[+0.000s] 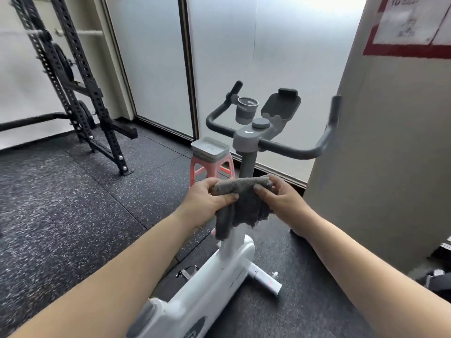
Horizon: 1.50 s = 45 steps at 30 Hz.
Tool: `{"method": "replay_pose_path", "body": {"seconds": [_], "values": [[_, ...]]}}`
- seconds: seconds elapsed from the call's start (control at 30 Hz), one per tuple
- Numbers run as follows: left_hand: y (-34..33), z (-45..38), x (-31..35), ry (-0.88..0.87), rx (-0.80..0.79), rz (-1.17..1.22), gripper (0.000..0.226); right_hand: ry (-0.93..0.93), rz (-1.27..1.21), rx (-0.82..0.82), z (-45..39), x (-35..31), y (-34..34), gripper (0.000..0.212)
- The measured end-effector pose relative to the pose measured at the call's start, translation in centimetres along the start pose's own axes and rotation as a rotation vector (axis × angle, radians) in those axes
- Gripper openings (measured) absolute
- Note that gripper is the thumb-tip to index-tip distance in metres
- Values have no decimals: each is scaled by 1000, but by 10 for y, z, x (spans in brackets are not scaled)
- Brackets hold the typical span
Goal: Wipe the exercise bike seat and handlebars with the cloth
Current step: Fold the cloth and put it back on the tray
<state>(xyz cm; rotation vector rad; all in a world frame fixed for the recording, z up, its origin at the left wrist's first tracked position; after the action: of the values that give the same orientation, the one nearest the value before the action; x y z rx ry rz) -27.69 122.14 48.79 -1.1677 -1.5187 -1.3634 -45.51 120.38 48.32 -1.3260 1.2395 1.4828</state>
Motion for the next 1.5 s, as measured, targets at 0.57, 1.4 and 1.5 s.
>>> {"method": "replay_pose_path", "body": {"seconds": [0.57,1.4,1.5], "values": [[184,304,-18,158,521,-117,13,-90,-157,-476,143,-14,-252,14],[481,485,-106,214,488,-107,88,29,-91,-693,210,-68,-625,68],[529,459,-122,216,537,-38,92,46,-115,-705,170,-72,-663,69]]}}
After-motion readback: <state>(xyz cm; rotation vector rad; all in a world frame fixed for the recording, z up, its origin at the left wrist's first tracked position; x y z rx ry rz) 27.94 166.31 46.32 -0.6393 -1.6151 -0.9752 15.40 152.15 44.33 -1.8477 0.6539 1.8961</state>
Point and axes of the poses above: each hand's wrist, its own z-axis away from the middle knuckle, its own y-axis out of the back of the hand, x = y × z, the point moved 5 cm from there along -z, towards the middle knuckle, and after that the axes turned 3 degrees about -y, right-handed, at the moved point
